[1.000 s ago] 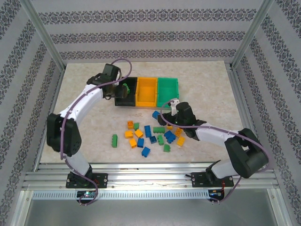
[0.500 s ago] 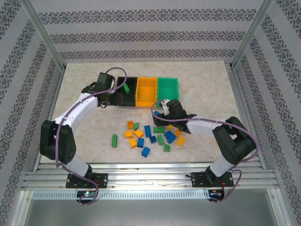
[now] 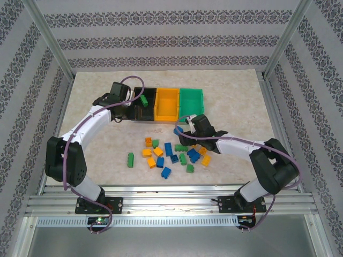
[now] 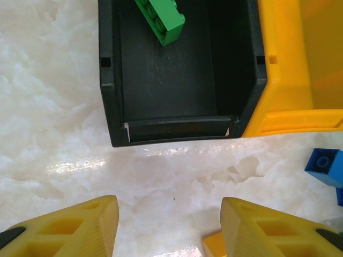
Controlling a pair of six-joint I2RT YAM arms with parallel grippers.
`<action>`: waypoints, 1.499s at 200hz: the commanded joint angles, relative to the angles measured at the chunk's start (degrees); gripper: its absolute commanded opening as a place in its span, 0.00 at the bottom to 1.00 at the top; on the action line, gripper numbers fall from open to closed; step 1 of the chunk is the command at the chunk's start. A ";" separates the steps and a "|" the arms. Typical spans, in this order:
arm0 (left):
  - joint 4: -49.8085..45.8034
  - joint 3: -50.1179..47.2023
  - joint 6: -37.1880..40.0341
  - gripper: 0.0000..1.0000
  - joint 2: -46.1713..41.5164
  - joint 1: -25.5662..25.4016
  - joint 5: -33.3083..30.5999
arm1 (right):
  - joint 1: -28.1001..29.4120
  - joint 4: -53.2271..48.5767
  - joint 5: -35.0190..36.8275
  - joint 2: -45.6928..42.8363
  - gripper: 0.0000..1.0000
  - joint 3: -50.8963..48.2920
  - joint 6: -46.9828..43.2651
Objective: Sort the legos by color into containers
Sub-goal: Pick up the lego from the center of the table, then place the lego in the container.
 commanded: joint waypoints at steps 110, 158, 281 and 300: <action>1.09 1.49 -0.05 0.52 -0.01 0.71 4.52 | 1.00 -8.96 -0.44 11.39 0.49 10.15 -0.07; 1.23 1.33 0.14 0.52 -0.34 0.72 4.82 | 1.41 -12.23 0.61 9.99 0.43 11.45 -1.08; 1.52 1.35 -1.62 0.51 1.68 0.75 10.92 | -5.16 -13.07 -1.24 2.28 0.45 21.02 0.70; 3.48 0.57 -2.14 0.51 1.86 0.73 12.86 | -7.55 -13.35 -2.26 4.99 0.45 24.68 1.27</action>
